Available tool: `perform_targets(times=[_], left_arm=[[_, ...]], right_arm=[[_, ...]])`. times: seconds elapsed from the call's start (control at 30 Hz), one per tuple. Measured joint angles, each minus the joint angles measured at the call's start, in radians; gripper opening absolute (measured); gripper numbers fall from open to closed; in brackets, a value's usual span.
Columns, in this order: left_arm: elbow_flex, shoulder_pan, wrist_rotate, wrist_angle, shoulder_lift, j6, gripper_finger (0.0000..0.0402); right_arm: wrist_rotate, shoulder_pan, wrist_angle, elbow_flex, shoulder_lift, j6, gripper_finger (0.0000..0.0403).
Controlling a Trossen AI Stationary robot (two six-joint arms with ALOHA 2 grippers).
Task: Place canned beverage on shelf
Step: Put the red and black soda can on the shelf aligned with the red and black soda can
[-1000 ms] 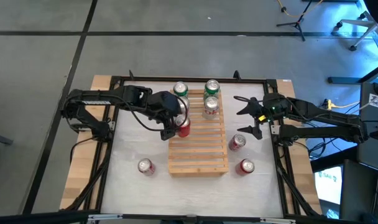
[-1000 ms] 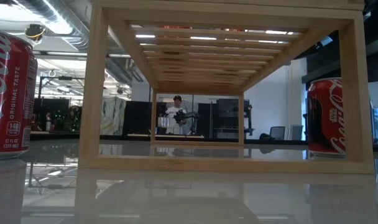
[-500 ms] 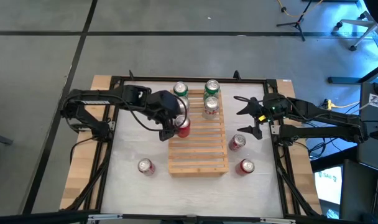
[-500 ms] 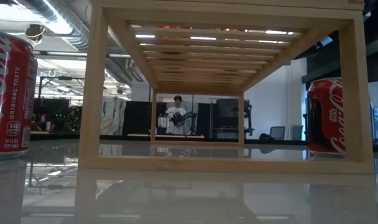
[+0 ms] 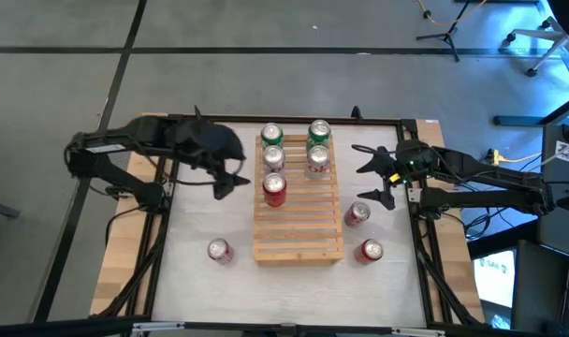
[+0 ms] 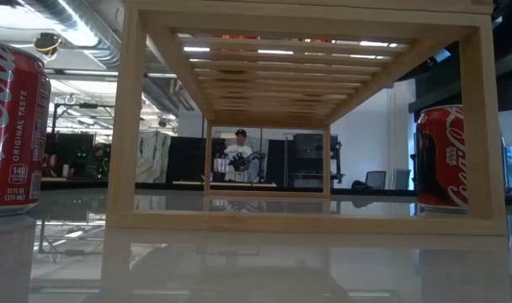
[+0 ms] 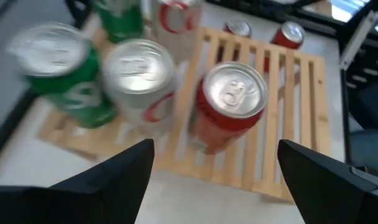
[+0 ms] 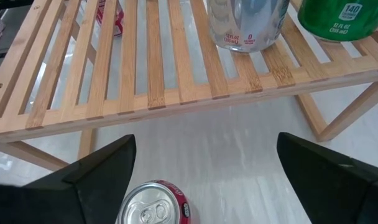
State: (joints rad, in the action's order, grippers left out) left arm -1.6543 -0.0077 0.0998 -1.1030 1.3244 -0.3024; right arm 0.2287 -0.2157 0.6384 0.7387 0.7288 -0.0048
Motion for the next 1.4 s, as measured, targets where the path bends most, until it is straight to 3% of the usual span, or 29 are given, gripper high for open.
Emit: perform_targets(times=[0.17,0.3,0.47,0.63,0.8,1.0,1.1,1.4], left_arm=[[0.019,-0.035,0.088,-0.038,-0.077,0.000,0.0330],[0.133,-0.072,0.150,0.018,-0.166,-0.008,0.0330],[0.388,-0.099,0.135,0.224,-0.285,-0.028,0.0330],[0.605,-0.112,0.093,0.448,-0.350,-0.027,0.0330],[0.741,-0.111,0.101,0.629,-0.356,-0.027,0.0330],[0.831,-0.111,0.101,0.726,-0.356,-0.027,0.0330],[0.848,-0.111,0.103,0.736,-0.356,-0.027,0.0330],[0.926,-0.111,0.122,0.850,-0.356,0.051,0.0330]], right_arm=[[0.000,0.000,0.000,0.000,0.000,0.000,0.0383],[0.000,-0.001,-0.003,0.000,0.000,0.002,0.0383],[0.013,-0.001,-0.020,0.000,0.000,0.104,0.0383],[0.140,0.000,-0.022,0.000,0.000,0.179,0.0383],[0.235,0.000,-0.062,0.004,0.000,0.221,0.0383],[0.235,0.003,0.026,0.113,0.003,0.281,0.0383],[0.184,0.040,0.047,0.173,0.003,0.317,0.0383],[0.036,0.274,0.056,0.239,0.038,0.527,0.0383]])
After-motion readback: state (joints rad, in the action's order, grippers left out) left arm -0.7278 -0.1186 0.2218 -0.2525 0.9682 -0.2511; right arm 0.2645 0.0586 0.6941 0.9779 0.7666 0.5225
